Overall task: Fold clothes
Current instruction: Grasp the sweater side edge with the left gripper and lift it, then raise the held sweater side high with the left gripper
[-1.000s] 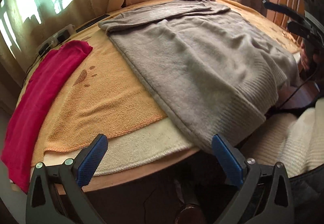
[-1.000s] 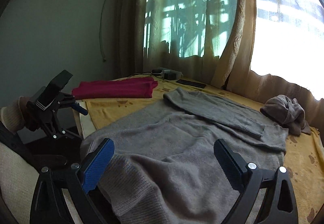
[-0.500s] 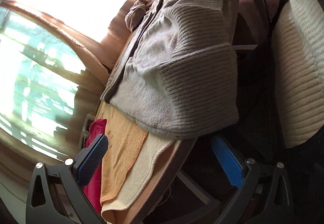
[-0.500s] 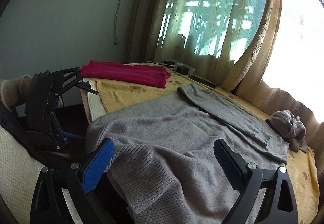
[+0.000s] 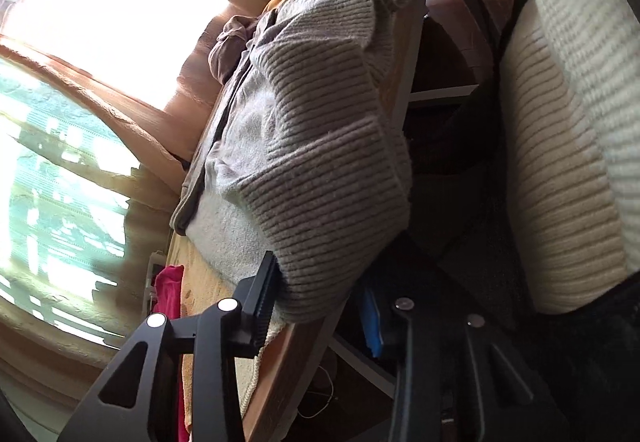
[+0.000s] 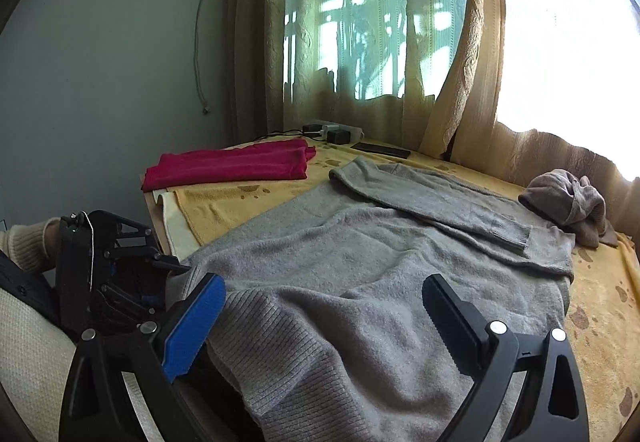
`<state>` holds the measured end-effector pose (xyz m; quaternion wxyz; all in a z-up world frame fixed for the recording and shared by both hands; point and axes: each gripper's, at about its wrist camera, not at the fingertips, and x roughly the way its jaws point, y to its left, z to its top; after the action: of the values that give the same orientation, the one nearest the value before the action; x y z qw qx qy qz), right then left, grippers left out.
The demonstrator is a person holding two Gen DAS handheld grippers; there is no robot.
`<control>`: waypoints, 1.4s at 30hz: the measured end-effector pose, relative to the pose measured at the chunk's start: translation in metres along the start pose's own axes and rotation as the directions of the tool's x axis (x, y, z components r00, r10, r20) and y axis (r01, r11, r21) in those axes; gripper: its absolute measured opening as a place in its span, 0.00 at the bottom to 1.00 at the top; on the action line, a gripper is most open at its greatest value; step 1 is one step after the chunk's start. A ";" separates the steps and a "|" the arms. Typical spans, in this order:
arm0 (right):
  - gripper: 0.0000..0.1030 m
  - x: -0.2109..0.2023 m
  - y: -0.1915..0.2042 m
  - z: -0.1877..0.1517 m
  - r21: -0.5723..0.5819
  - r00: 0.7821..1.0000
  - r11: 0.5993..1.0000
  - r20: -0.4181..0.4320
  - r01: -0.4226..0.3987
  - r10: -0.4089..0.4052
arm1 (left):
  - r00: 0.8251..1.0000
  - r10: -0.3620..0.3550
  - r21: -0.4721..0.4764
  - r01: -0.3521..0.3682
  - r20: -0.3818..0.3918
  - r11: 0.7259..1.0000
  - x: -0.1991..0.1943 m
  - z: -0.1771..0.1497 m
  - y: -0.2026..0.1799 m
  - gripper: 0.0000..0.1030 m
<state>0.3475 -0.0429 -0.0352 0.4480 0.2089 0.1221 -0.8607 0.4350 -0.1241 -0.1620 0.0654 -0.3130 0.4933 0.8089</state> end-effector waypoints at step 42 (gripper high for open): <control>0.98 0.110 -0.050 0.041 0.361 0.936 0.880 -0.052 -0.308 0.349 | 0.948 -0.209 -0.727 0.319 0.241 0.608 0.068 -0.006 0.163 0.84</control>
<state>0.2396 -0.1103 -0.0491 0.5358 0.3514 -0.0432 -0.7666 0.3156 -0.2258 -0.0793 0.0799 -0.3268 0.0530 0.9402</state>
